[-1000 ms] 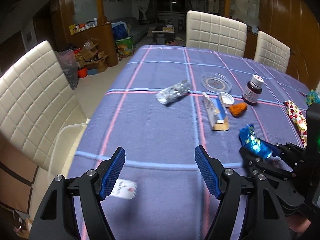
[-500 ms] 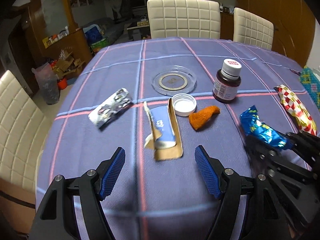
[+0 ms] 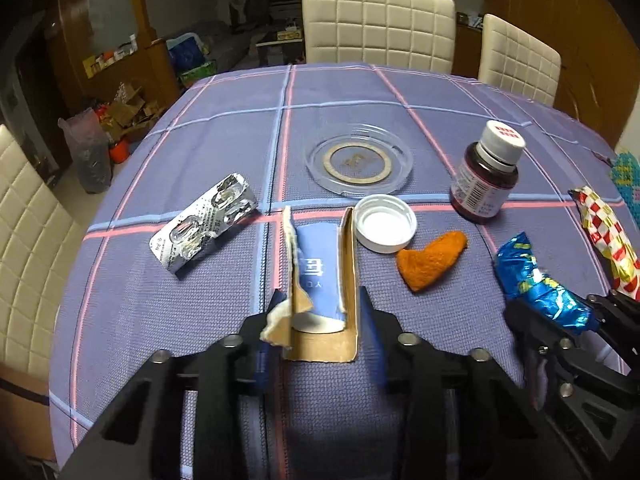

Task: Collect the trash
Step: 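Grasp the blue candy wrapper with the right gripper while the left gripper approaches the toothpaste box, then grasp the toothpaste box with the left gripper while the right gripper holds the blue wrapper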

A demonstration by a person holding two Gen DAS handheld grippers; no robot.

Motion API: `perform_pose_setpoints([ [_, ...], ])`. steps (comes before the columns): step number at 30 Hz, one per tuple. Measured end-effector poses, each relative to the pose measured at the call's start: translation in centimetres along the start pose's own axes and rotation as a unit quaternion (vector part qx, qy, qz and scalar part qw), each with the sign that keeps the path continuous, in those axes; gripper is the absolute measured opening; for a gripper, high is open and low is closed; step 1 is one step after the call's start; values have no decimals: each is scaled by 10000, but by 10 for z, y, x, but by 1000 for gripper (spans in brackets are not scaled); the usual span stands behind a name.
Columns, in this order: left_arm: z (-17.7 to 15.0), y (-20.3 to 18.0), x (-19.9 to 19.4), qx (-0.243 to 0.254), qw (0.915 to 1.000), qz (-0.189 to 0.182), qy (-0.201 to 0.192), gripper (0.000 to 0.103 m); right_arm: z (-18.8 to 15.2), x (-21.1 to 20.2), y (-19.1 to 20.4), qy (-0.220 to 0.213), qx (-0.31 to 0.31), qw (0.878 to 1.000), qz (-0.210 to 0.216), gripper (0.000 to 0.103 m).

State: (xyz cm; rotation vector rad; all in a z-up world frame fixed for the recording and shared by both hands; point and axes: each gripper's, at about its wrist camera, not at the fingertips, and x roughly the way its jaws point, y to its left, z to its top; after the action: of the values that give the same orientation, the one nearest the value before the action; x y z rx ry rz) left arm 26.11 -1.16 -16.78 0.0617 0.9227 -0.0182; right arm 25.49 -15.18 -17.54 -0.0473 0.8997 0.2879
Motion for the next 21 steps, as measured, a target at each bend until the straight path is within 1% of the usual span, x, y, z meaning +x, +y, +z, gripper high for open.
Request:
perform_pose_setpoints([
  [2,-4,-1,-5,63,10000,-44,-16,32,-1,-1,4,15,-22,10000,41,29],
  [5,-11,1,-11,73,10000,-8,-34,32,-3,-5,12,-3,-108,9999,48,29],
  [10,-22,16,-25,-78,9999,26,-69,32,-8,-15,29,-36,-281,9995,102,29],
  [13,-31,27,-40,-128,9997,141,-175,32,-10,-24,43,-81,-419,9990,126,29],
  [21,-47,59,-78,-366,9978,291,-463,32,-9,-48,80,-301,-755,9965,210,29],
])
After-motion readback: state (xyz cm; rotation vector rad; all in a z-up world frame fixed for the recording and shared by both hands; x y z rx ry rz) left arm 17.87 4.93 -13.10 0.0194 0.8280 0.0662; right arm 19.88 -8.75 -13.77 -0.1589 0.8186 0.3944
